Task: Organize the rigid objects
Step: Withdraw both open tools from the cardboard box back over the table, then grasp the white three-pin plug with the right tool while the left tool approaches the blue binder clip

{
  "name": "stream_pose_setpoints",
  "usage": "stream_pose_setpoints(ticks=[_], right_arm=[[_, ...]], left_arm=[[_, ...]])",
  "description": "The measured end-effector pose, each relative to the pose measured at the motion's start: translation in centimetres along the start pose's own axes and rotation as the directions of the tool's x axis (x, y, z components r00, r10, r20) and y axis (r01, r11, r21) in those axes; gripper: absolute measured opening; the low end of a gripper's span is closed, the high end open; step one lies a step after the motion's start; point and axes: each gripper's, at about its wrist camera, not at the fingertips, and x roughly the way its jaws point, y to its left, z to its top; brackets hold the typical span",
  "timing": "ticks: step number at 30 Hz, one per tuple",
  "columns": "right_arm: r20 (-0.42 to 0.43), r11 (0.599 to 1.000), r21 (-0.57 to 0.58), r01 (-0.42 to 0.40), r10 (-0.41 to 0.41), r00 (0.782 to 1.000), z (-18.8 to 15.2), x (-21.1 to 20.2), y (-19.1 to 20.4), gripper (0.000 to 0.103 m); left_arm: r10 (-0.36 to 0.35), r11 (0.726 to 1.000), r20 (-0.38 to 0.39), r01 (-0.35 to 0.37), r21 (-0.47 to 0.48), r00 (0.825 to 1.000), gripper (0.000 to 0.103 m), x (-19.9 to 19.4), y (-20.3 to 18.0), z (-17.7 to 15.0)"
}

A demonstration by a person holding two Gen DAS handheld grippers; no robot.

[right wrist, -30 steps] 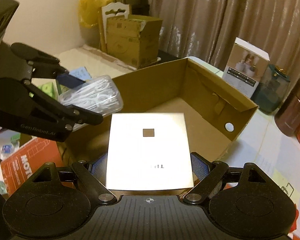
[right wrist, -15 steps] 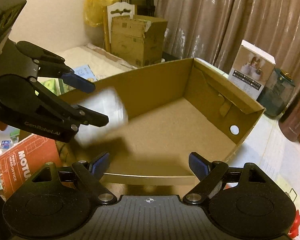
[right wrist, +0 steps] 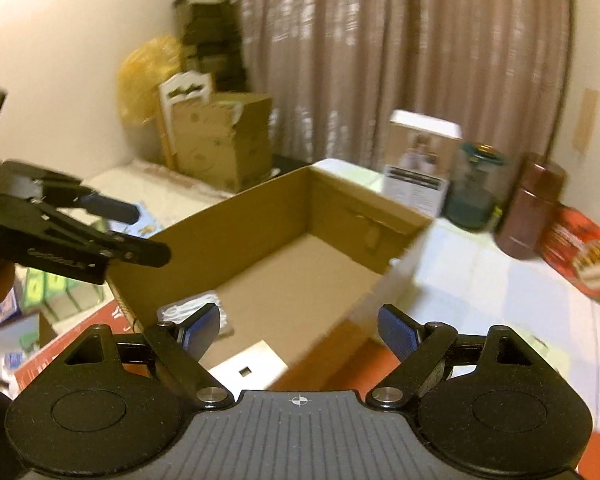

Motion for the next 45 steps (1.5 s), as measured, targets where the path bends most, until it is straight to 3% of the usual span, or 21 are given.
stream_pose_setpoints(ticks=[12,20,25,40,45], right_arm=[[0.019,0.964,0.209,0.166,-0.174,0.985,-6.5,-11.6,-3.9,0.083],[-0.003,0.896,0.335,0.291,-0.308,0.951,-12.4,-19.2,-5.9,0.083],[-0.012,0.862,0.375,0.341,-0.363,0.932,-14.2,-22.2,-7.0,0.083],[-0.065,0.807,0.435,0.400,-0.415,0.908,-16.6,-22.4,-11.5,0.083],[-0.084,0.785,0.463,0.411,-0.423,0.902,-17.9,-20.6,-13.8,0.083]], left_arm=[[-0.137,0.990,0.070,0.139,-0.015,0.988,0.061,-5.6,-8.0,-0.5],[-0.233,0.972,0.083,0.232,0.025,0.969,0.062,-6.7,-14.2,-1.9],[-0.275,0.961,0.071,0.273,0.039,0.959,0.064,-6.3,-17.5,-2.6],[-0.304,0.951,0.032,0.302,0.061,0.952,0.064,-1.1,-23.3,-3.9],[-0.318,0.941,0.012,0.314,0.129,0.948,0.064,1.6,-25.2,-4.7]])
